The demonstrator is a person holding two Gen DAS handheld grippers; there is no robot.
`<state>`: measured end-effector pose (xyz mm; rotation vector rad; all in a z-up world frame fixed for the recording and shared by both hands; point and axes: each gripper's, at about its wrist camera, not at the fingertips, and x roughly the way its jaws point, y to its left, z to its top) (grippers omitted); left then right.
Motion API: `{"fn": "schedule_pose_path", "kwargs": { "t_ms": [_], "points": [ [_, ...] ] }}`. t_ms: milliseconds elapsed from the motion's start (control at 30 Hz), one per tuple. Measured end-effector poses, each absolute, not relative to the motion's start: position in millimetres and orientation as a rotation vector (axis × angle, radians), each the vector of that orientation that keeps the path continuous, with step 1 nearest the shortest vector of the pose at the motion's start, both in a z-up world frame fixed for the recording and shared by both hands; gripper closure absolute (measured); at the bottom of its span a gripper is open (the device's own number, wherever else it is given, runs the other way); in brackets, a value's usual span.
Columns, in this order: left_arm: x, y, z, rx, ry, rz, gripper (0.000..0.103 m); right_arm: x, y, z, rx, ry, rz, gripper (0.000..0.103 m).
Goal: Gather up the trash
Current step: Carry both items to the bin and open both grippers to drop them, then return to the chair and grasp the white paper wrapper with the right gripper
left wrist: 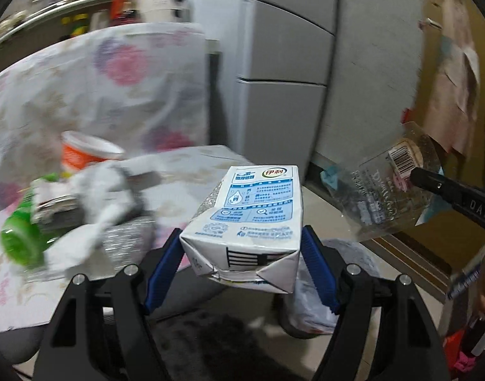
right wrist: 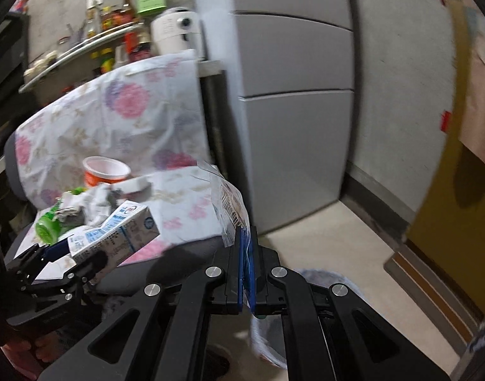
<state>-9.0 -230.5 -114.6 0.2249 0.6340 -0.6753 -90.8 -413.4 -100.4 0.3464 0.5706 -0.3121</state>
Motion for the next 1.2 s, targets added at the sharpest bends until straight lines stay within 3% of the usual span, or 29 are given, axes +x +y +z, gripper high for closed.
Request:
{"fn": "schedule_pose_path", "kwargs": {
  "t_ms": [500, 700, 767, 933, 1200],
  "points": [
    [-14, -376, -196, 0.39, 0.793, -0.925, 0.031, -118, -499, -223, 0.525, 0.807, -0.492, 0.1],
    [-11, -408, -217, 0.455, 0.866, -0.962, 0.027, -116, -521, -264, 0.608, 0.886, -0.519, 0.095],
    [-9, -412, -219, 0.449, 0.881, -0.968, 0.023, -114, -527, -272, 0.625, 0.903, -0.528, 0.074],
    [0, -401, -210, 0.403, 0.873, -0.943, 0.023, -116, -528, -262, 0.623, 0.865, -0.542, 0.069],
    [17, -344, -166, 0.323, 0.776, -0.823, 0.023, -125, -509, -184, 0.532, 0.623, -0.517, 0.068]
  ]
}}
